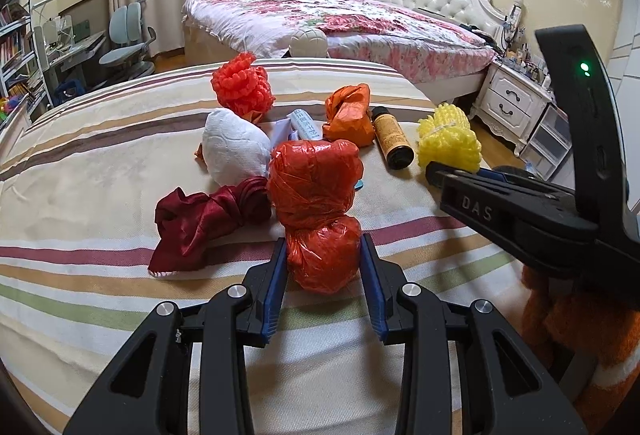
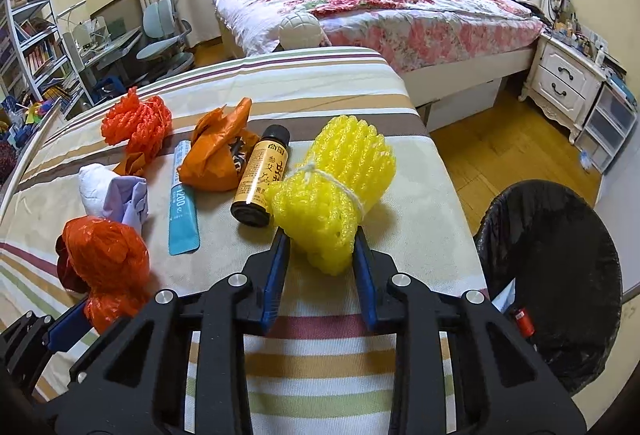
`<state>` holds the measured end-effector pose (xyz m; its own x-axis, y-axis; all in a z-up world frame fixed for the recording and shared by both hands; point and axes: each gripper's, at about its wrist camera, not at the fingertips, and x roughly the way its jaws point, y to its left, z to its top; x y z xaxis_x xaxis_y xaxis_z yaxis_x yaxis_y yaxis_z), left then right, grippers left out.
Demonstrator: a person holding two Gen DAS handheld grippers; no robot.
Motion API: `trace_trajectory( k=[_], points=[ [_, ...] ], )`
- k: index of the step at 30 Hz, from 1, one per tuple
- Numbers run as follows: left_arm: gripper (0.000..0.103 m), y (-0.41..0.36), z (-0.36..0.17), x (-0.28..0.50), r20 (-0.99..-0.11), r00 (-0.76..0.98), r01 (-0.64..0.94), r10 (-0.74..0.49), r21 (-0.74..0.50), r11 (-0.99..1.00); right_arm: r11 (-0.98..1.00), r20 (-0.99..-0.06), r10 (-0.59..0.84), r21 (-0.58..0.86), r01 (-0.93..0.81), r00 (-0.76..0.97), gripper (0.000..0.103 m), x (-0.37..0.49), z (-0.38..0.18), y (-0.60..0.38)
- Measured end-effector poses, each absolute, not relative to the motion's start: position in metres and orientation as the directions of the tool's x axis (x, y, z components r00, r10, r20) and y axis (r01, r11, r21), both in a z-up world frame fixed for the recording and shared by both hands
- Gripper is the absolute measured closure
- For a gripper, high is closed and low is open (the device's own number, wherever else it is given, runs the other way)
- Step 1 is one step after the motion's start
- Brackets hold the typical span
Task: Collect trash
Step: 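Grasp the red plastic bag with the left tool while the right grasps the yellow foam net, then carry the red bag and yellow net with both tools over the black bin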
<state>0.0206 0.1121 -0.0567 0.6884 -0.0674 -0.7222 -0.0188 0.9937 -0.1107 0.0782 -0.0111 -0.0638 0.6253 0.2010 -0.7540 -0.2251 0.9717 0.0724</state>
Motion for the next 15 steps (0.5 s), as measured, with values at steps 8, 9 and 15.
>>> trace_trajectory(
  k=[8, 9, 15],
  points=[
    [0.067, 0.112, -0.056, 0.021, -0.724, 0.686, -0.019, -0.068, -0.111, 0.994, 0.966, -0.759, 0.219, 0.081, -0.244, 0.613, 0.073, 0.041, -0.066, -0.026],
    [0.067, 0.113, -0.056, 0.022, -0.724, 0.686, -0.018, -0.067, -0.109, 0.994, 0.966, -0.759, 0.220, 0.082, -0.244, 0.613, 0.073, 0.037, -0.066, -0.029],
    [0.067, 0.111, -0.056, 0.021, -0.722, 0.690, -0.015, -0.053, -0.088, 0.996, 0.968, -0.753, 0.214, 0.076, -0.241, 0.622, 0.073, 0.025, -0.067, -0.036]
  ],
)
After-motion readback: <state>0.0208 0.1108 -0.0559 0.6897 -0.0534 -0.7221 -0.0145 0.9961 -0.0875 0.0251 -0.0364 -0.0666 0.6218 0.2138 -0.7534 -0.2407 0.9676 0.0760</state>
